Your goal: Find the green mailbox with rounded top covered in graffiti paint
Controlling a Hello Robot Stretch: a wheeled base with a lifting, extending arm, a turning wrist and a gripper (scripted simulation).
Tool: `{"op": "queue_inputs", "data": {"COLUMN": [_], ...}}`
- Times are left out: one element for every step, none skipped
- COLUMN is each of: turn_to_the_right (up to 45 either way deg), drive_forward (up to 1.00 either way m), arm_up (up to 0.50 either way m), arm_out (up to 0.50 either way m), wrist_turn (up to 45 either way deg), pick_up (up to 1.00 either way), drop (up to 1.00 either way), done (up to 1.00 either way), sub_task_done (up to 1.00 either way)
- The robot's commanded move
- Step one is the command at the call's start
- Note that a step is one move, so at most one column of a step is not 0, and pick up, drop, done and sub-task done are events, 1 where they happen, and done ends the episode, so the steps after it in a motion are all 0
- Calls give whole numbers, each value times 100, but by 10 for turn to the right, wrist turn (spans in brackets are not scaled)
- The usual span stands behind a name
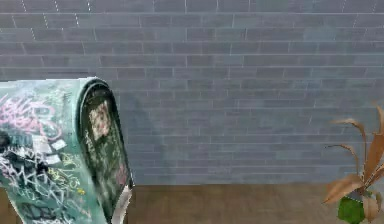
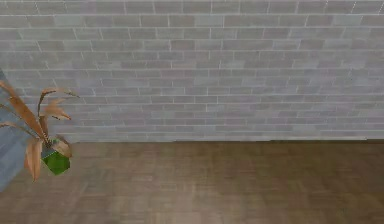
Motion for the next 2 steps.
{"op": "queue_inputs", "data": {"turn_to_the_right": [-390, 0], "drive_forward": [0, 0], "arm_up": [0, 0], "arm_out": [0, 0], "wrist_turn": [0, 0], "pick_up": [0, 0], "drop": [0, 0], "done": [0, 100], "sub_task_done": [0, 0]}}
